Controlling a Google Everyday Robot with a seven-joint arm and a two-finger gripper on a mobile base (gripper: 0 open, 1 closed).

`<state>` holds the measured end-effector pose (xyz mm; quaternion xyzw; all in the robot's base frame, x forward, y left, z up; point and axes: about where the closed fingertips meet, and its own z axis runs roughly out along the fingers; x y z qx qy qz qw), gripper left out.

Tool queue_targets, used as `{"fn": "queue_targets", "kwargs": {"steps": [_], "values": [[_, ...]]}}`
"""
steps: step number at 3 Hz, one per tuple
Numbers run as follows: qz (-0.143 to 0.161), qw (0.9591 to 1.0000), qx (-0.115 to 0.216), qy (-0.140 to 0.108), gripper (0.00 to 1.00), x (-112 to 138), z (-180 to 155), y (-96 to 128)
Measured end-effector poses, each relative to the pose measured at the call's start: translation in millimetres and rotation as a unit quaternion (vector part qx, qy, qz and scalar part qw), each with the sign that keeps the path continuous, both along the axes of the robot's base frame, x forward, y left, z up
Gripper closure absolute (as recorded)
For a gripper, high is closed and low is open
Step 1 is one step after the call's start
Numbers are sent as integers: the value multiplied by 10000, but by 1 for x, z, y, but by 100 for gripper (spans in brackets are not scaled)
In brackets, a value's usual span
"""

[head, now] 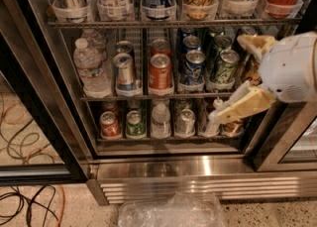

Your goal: Pick 7up can from top shelf of fridge

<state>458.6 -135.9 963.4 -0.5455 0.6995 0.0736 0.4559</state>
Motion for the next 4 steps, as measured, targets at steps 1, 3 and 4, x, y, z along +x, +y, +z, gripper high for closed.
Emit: {"fn": "queue_targets", "kwargs": {"steps": [1, 3, 4], "values": [[-641, 9891, 1318, 124, 0, 16, -8, 17], [-907, 9780, 1875, -75, 0, 25, 18, 27], [-1004, 9704, 2197, -77, 0, 24, 13, 34]]}}
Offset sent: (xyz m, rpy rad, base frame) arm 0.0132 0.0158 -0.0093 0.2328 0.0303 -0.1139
